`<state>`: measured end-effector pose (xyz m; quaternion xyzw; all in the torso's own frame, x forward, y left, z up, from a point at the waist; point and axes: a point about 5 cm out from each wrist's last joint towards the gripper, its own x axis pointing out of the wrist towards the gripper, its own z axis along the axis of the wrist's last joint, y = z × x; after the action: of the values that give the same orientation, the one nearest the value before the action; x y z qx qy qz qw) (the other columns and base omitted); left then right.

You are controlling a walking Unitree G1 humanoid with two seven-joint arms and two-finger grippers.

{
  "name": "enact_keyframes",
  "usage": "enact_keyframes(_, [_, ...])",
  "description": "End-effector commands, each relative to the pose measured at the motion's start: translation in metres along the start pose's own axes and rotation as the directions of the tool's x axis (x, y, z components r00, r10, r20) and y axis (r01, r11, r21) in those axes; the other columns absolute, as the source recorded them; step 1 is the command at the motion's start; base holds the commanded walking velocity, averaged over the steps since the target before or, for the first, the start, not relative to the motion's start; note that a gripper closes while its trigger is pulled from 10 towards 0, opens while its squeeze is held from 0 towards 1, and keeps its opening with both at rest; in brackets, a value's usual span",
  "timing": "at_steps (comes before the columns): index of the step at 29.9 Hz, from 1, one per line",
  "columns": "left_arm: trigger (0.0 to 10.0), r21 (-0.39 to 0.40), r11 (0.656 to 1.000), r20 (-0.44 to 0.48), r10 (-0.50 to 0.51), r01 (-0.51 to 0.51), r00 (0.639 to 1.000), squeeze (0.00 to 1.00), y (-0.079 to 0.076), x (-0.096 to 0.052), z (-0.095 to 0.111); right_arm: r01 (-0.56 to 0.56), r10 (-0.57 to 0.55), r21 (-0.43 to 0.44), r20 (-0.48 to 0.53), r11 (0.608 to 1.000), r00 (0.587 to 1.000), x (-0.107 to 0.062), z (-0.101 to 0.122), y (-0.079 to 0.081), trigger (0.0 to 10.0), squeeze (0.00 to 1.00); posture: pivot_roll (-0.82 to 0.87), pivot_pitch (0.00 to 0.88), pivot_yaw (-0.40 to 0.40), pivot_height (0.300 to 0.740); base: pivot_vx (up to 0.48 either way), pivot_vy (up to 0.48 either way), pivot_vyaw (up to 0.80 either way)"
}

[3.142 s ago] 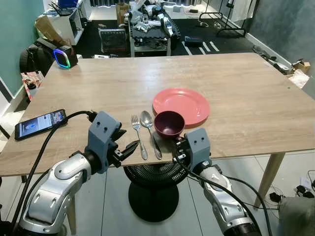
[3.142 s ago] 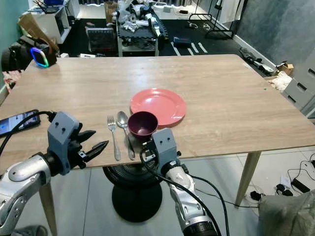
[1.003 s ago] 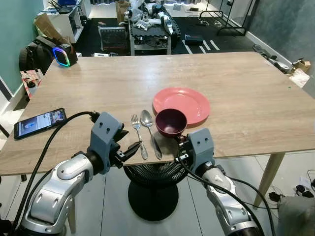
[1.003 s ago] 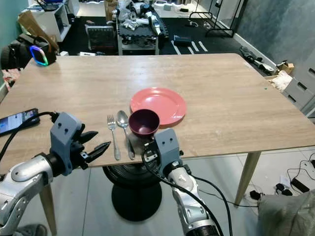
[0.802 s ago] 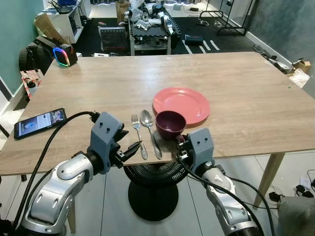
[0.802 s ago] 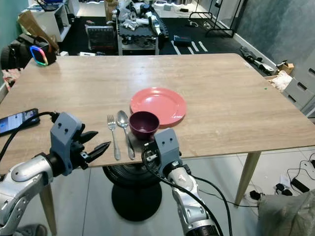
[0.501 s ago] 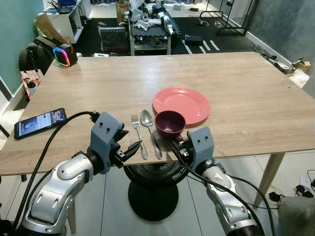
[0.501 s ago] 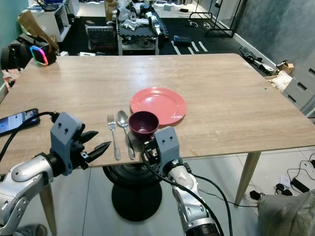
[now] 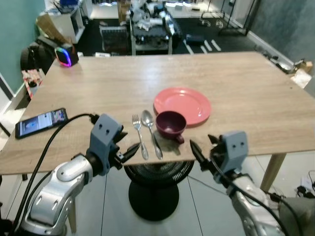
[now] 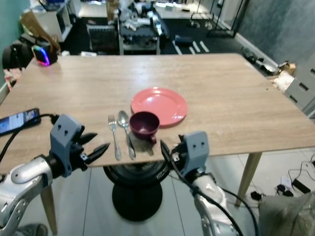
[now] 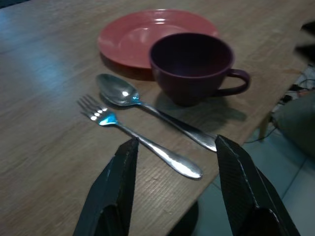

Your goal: Setting the table

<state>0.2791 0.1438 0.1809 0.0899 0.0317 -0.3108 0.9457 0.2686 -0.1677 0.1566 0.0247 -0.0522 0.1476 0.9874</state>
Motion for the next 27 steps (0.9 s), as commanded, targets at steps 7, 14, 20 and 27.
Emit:
enact_keyframes(7, [10.0, -0.029, 0.986, 0.047, 0.163, -0.162, 0.986, 0.00, 0.008, 0.011, 0.007, 0.395, -0.417, 0.171, 0.120, 0.903, 0.901, -0.006, 0.014, -0.028, 10.0, 0.00, -0.01, 0.036, 0.084, 0.740, 0.000, 0.000, 0.00])
enact_keyframes(14, [10.0, -0.036, 0.953, 0.119, 0.302, -0.300, 0.946, 0.00, 0.006, -0.003, 0.018, 0.425, -0.432, 0.076, 0.126, 0.902, 0.893, -0.007, 0.008, -0.020, 10.0, 0.00, 0.02, 0.025, 0.087, 0.740, 0.000, 0.000, 0.00])
enact_keyframes(20, [10.0, -0.029, 0.873, 0.136, 0.486, -0.487, 0.864, 0.00, 0.017, -0.020, 0.018, 0.313, -0.320, 0.074, 0.122, 0.947, 0.940, 0.000, 0.013, -0.010, 10.0, 0.00, 0.04, 0.022, 0.054, 0.740, 0.000, 0.000, 0.00])
enact_keyframes(27, [10.0, -0.038, 0.781, 0.077, 0.624, -0.623, 0.777, 0.00, 0.028, -0.045, -0.002, 0.222, -0.227, 0.051, 0.123, 0.974, 0.966, 0.022, 0.015, -0.007, 10.0, 0.00, 0.07, 0.020, 0.000, 0.740, 0.000, 0.000, 0.00])
